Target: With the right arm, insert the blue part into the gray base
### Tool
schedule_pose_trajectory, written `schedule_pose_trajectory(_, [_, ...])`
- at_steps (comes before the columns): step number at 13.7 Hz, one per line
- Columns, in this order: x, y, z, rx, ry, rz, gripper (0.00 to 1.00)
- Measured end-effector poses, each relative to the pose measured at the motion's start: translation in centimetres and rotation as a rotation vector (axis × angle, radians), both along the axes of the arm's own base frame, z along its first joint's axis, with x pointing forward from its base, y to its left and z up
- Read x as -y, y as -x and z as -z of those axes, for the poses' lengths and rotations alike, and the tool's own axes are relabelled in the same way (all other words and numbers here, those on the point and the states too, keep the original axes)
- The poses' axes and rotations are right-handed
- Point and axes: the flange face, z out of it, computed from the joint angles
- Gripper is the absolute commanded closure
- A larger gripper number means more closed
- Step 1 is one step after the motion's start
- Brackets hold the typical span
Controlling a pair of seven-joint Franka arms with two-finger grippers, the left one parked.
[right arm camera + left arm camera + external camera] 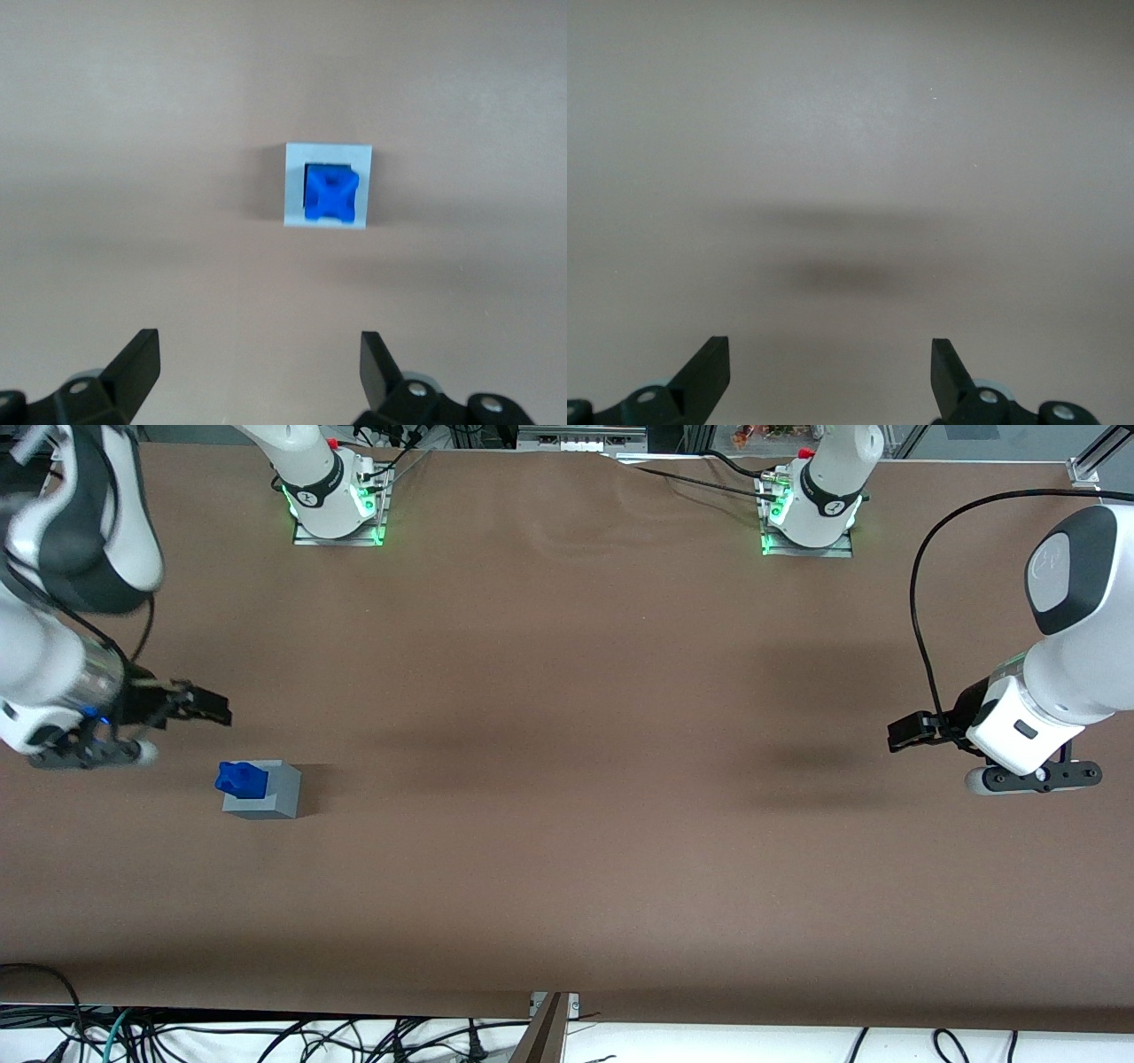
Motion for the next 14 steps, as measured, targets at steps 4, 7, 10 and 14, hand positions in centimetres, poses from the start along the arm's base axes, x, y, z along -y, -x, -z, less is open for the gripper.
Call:
schedule_pose_trajectory(4, [0.7,0.8,-6.9,0.033,0.007,0.011,0.00])
schedule_pose_trajectory(7, [2.7,0.4,-7.2,0.059,0.003,0.047,0.00])
schedule_pose_trajectory(10, [3.6,3.6,-7.1,0.030,-0.014,0.057,0.00])
schedule_pose_trajectory(14, [3.1,5.6,-7.2,0.028,-0.014,0.049,0.00])
